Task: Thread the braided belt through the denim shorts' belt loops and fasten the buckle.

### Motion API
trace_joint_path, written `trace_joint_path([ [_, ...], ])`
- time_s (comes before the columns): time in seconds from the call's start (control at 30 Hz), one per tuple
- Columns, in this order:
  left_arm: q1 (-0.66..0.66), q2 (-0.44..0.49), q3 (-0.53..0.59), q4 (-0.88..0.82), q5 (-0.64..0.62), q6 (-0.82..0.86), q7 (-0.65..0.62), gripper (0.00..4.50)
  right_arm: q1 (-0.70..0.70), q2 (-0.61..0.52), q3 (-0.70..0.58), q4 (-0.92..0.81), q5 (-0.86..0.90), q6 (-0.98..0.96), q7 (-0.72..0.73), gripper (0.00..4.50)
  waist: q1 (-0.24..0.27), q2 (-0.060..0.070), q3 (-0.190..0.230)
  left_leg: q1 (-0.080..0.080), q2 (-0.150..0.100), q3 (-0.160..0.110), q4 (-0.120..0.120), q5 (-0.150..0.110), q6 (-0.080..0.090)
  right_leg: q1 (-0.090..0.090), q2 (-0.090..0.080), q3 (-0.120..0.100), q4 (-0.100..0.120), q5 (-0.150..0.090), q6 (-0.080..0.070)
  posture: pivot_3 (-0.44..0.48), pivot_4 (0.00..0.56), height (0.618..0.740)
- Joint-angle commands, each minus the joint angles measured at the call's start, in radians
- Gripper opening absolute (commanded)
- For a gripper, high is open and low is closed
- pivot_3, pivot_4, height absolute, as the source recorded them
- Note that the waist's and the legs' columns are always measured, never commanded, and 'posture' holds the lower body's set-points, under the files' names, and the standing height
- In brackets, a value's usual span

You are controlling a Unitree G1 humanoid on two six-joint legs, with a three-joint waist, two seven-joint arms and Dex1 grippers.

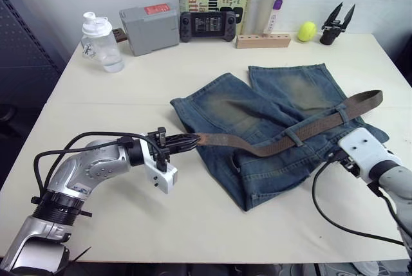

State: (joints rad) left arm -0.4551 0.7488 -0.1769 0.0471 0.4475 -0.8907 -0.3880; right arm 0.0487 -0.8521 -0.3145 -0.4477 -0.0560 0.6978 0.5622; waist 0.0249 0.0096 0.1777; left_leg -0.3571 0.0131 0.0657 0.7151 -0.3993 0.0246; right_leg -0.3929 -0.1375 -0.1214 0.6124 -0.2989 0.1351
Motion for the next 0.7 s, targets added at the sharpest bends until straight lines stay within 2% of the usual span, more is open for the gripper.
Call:
trace_joint_path([
  [0.03, -0.023, -0.010, 0.001, -0.009, -0.028, -0.016, 0.003, 0.00, -0.027, -0.097, -0.147, -0.089, 0.103, 0.104, 0.141, 4.00, 0.001, 0.000, 0.000, 0.000, 0.000, 0.000, 0.000, 0.000, 0.000, 0.000, 0.000, 0.000, 0.000, 0.000, 0.000, 0.000, 0.150, 0.731],
  [0.07, -0.026, -0.012, 0.001, -0.006, -0.025, -0.017, 0.004, 0.00, -0.043, -0.110, -0.178, -0.112, 0.158, 0.159, 0.183, 4.46, 0.000, 0.001, 0.001, 0.000, 0.000, 0.000, 0.000, 0.000, 0.000, 0.000, 0.000, 0.000, 0.000, 0.000, 0.000, 0.000, 0.150, 0.731],
  [0.17, -0.033, -0.017, 0.002, 0.001, -0.015, -0.022, 0.009, 0.00, -0.147, -0.077, -0.250, -0.225, 0.406, 0.449, 0.278, 4.46, 0.000, 0.001, 0.001, 0.000, 0.000, -0.001, 0.000, 0.000, 0.000, 0.000, 0.000, 0.000, 0.000, 0.000, 0.000, 0.000, 0.150, 0.731],
  [0.27, -0.040, -0.024, 0.007, 0.002, -0.001, -0.026, 0.018, 0.00, -0.357, 0.126, -0.316, -0.320, 0.651, 0.855, 0.350, 4.46, -0.002, 0.001, 0.001, 0.000, 0.001, -0.003, 0.000, 0.000, 0.000, 0.000, 0.001, 0.000, 0.000, 0.000, 0.000, 0.000, 0.150, 0.731],
  [0.33, -0.044, -0.027, 0.008, 0.003, 0.003, -0.028, 0.020, 0.00, -0.361, 0.232, -0.349, -0.336, 0.836, 0.916, 0.354, 4.46, -0.005, -0.002, 0.000, 0.000, 0.002, -0.004, 0.000, 0.000, 0.000, 0.000, 0.002, 0.000, 0.000, 0.000, 0.000, 0.000, 0.150, 0.731],
  [0.47, -0.049, -0.032, 0.010, 0.002, 0.013, -0.038, 0.024, 0.00, -0.301, 0.517, -0.363, -0.303, 1.126, 0.917, 0.145, 4.46, 0.003, -0.002, 0.000, 0.000, 0.003, -0.006, 0.000, 0.000, -0.001, 0.000, 0.004, -0.001, 0.000, 0.001, -0.001, 0.000, 0.150, 0.731],
  [0.53, -0.052, -0.035, 0.007, -0.003, 0.020, -0.043, 0.026, 0.00, -0.247, 0.734, -0.340, -0.290, 1.224, 0.917, -0.024, 4.46, 0.012, -0.002, 0.000, -0.002, 0.000, -0.004, 0.001, 0.000, -0.001, 0.000, 0.002, -0.003, 0.003, 0.001, -0.001, 0.000, 0.150, 0.731],
  [0.57, -0.053, -0.037, 0.006, -0.006, 0.022, -0.043, 0.026, 0.00, -0.163, 0.669, -0.227, -0.253, 1.479, 0.740, -0.242, 4.46, 0.012, -0.002, 0.000, -0.002, -0.001, -0.003, 0.001, 0.000, -0.001, 0.000, 0.001, -0.003, 0.003, 0.001, -0.001, 0.000, 0.150, 0.731],
  [0.6, -0.053, -0.039, 0.004, -0.009, 0.023, -0.044, 0.025, 0.00, -0.165, 0.794, -0.249, -0.251, 1.426, 0.784, -0.292, 4.46, 0.010, -0.003, -0.001, -0.002, -0.002, -0.002, 0.001, 0.000, 0.000, 0.000, 0.000, -0.003, 0.003, 0.001, -0.001, 0.000, 0.150, 0.731],
  [0.67, -0.052, -0.042, 0.003, -0.013, 0.025, -0.044, 0.025, 0.00, -0.184, 0.942, -0.293, -0.255, 1.346, 0.872, -0.347, 4.46, 0.004, -0.001, 0.000, -0.001, 0.000, -0.002, 0.000, 0.000, -0.001, 0.000, 0.001, -0.004, 0.003, 0.001, -0.001, 0.000, 0.150, 0.731],
  [0.7, -0.052, -0.045, 0.002, -0.018, 0.026, -0.044, 0.024, 0.00, -0.138, 0.907, -0.184, -0.216, 1.533, 0.703, -0.549, 4.46, 0.001, -0.001, 0.000, -0.001, 0.000, -0.003, 0.000, 0.000, -0.002, 0.000, 0.001, -0.005, 0.006, 0.000, -0.002, 0.000, 0.150, 0.731],
])
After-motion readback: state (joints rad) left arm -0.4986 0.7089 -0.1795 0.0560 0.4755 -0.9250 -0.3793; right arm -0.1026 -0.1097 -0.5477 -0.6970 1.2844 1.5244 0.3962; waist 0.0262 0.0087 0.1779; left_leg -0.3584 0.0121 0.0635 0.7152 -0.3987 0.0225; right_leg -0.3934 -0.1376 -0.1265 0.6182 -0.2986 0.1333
